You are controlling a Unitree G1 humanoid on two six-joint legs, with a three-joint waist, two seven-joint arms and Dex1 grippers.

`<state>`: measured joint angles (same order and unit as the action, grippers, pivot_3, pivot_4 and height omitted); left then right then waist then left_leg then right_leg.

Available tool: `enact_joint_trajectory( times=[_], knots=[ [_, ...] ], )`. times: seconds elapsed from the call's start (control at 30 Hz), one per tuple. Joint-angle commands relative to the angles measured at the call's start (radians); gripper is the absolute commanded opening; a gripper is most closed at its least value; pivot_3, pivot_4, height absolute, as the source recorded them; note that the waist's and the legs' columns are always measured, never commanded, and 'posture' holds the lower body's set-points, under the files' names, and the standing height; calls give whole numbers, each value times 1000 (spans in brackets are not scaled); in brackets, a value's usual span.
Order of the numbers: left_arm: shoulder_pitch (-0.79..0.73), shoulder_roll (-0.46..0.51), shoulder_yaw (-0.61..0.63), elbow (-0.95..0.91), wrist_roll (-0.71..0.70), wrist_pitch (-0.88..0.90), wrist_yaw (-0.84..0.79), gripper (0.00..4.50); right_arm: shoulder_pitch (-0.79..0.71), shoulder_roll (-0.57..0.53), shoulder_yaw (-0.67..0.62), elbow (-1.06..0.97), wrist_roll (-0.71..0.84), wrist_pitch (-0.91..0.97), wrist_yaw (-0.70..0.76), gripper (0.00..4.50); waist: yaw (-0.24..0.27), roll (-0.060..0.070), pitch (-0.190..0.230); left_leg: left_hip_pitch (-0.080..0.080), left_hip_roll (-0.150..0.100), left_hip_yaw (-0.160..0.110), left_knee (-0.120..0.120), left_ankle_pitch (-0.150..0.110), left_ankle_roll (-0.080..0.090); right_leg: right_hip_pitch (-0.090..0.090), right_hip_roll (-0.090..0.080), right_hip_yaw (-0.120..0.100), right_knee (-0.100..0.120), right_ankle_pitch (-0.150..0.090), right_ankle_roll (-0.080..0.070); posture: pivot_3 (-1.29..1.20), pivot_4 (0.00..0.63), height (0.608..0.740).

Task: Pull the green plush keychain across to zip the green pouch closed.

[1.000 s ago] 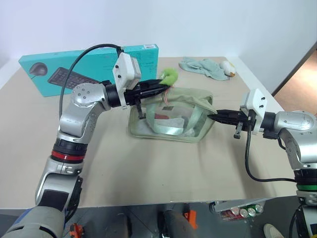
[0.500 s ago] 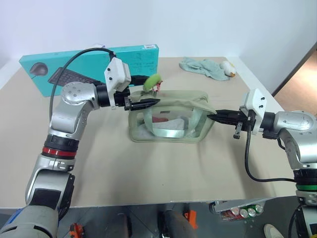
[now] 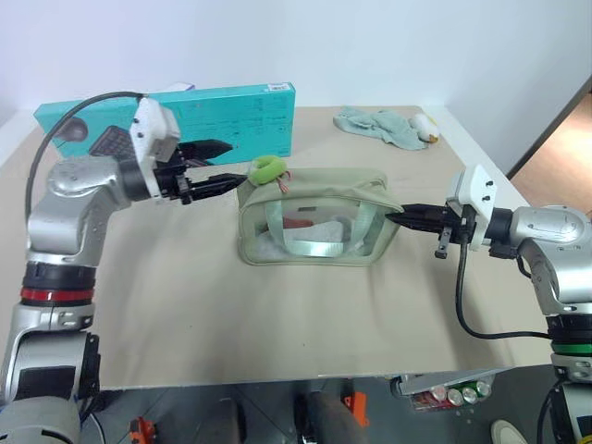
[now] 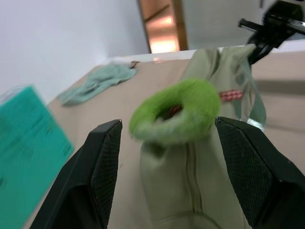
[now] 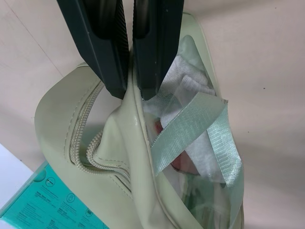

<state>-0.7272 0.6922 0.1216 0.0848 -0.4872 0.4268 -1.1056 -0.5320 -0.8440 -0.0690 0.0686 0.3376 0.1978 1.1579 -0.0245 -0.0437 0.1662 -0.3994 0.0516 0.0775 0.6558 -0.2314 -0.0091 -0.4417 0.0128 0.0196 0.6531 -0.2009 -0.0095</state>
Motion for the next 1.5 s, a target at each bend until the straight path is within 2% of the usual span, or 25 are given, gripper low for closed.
enact_joint_trajectory(
  times=[0.03, 0.13, 0.27, 0.57, 0.6, 0.87, 1.07, 1.2, 1.33, 1.43, 1.47, 1.5],
  knots=[
    [104, 28, 54, -143, -71, 92, 31, 3232, -24, -4, -9, -1, 1, -13, 7, 0, 1, 0, 0, 0, 0, 0, 0, 0, 0, 0, 0, 0, 0, 0, 0, 0, 150, 740],
    [188, 8, 58, -239, -107, 132, 72, 3232, -27, -1, -5, 1, 0, -14, 9, 0, 3, 0, 0, 0, 1, 0, 0, 0, 0, 0, -1, 0, 0, 0, 0, 0, 150, 740],
    [223, -29, 41, -297, -123, 145, 115, 3232, -31, 1, -2, 1, -2, -12, 10, 0, 4, 0, 0, 0, 0, 0, 2, 0, 0, 1, -1, 0, 0, 1, 0, 0, 150, 740],
    [196, -80, -30, -242, -49, 55, 135, 3232, -27, -4, -5, -13, -2, -3, 10, 0, 3, 0, 0, 1, 0, 0, 1, 0, 0, 1, 1, 1, 0, 1, 0, 0, 150, 740],
    [190, -87, -35, -230, -40, 37, 137, 2700, -25, -5, -7, -15, -2, -2, 9, 0, 3, 0, 0, 1, 0, 0, 1, 0, 0, 1, 1, 1, 0, 1, 0, 0, 150, 740],
    [165, -112, -55, -191, -19, -11, 129, 15, -1, -13, -22, -43, 6, 9, 0, 0, 3, 0, 0, 1, 0, 1, 1, 0, 0, 1, 0, 1, 0, 1, 0, 0, 150, 740],
    [167, -118, -68, -198, -20, -12, 126, 15, 18, -21, -35, -57, 13, 19, -3, 0, 3, 0, 0, 1, 0, 0, 1, 0, 0, 1, 0, 1, 0, 1, 0, 0, 150, 740],
    [167, -116, -70, -207, -28, -5, 127, 0, 24, -24, -61, -97, 65, 115, -21, 1362, 4, 0, 0, 1, -1, 0, 1, 0, 0, 1, 0, 1, 0, 1, 0, 0, 150, 740],
    [161, -117, -77, -214, -31, 2, 128, 0, 11, -81, -110, -104, 81, 172, -34, 2704, 4, 0, 0, 1, -1, 0, 1, 0, 0, 1, -1, 1, 0, 1, 0, 0, 150, 740],
    [157, -118, -83, -216, -32, 4, 129, 0, -22, -116, -140, -99, 95, 201, -43, 3749, 5, 0, 0, 1, -2, 0, 1, 0, 0, 1, -2, 0, 0, 1, 1, 0, 150, 740],
    [155, -119, -85, -217, -33, 5, 129, 0, -43, -124, -148, -99, 101, 212, -47, 4262, 5, 0, 0, 1, -2, 0, 1, 0, 0, 1, -2, 0, 0, 1, 1, 0, 150, 740],
    [153, -120, -86, -218, -34, 7, 129, 0, -64, -128, -153, -100, 108, 224, -52, 4477, 5, 0, 0, 1, -2, 0, 1, 0, 0, 1, -1, 1, 0, 1, 1, 0, 150, 740]
  ],
)
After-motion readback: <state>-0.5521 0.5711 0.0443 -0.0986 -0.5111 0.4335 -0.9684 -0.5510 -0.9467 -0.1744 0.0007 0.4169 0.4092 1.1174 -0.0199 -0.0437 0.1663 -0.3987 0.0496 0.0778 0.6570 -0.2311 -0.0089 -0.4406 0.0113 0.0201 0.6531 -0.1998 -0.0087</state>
